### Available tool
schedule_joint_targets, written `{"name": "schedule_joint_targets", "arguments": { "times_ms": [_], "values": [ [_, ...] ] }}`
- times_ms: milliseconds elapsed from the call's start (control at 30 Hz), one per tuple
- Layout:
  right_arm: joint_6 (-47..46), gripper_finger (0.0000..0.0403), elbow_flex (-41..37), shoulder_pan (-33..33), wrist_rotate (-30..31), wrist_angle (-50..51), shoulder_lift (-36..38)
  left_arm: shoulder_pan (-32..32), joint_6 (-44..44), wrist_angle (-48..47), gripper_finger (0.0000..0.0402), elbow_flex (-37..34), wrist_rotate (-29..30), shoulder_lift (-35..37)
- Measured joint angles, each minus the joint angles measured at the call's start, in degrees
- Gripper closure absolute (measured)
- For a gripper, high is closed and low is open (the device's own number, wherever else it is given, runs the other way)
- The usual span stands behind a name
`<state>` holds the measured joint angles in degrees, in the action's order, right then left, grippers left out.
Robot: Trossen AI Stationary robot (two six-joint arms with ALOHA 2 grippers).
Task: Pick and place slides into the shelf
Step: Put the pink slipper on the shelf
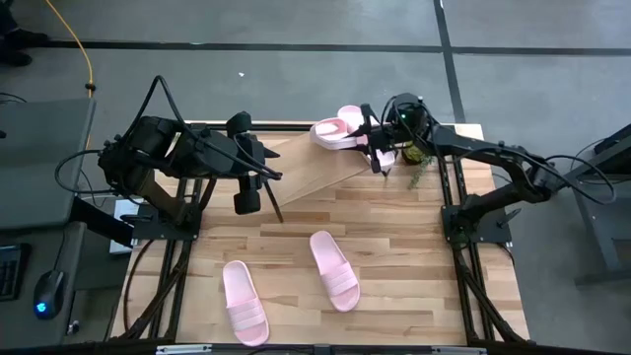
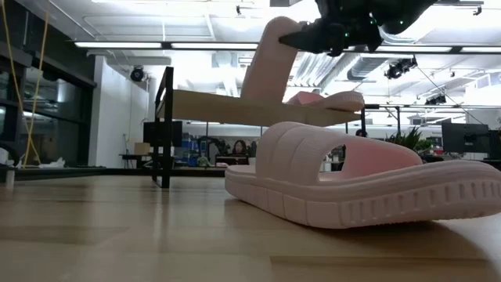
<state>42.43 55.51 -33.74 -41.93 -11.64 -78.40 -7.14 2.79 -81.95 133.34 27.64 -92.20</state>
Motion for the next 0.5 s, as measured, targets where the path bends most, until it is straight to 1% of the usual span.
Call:
{"name": "schedule_joint_targets", "arguments": {
  "times_ms": [233, 500],
  "values": [
    [-1.06, 0.036, 0.02, -0.09, -1.98, 2.89, -0.06, 0.0, 0.02, -0.09, 0.024, 0.0, 0.0, 0.0],
    [0.35, 0.036, 0.06, -0.02, -2.92, 12.01, -0.04, 0.0, 0.03, -0.17, 0.024, 0.0, -0.03, 0.0]
  ]
}}
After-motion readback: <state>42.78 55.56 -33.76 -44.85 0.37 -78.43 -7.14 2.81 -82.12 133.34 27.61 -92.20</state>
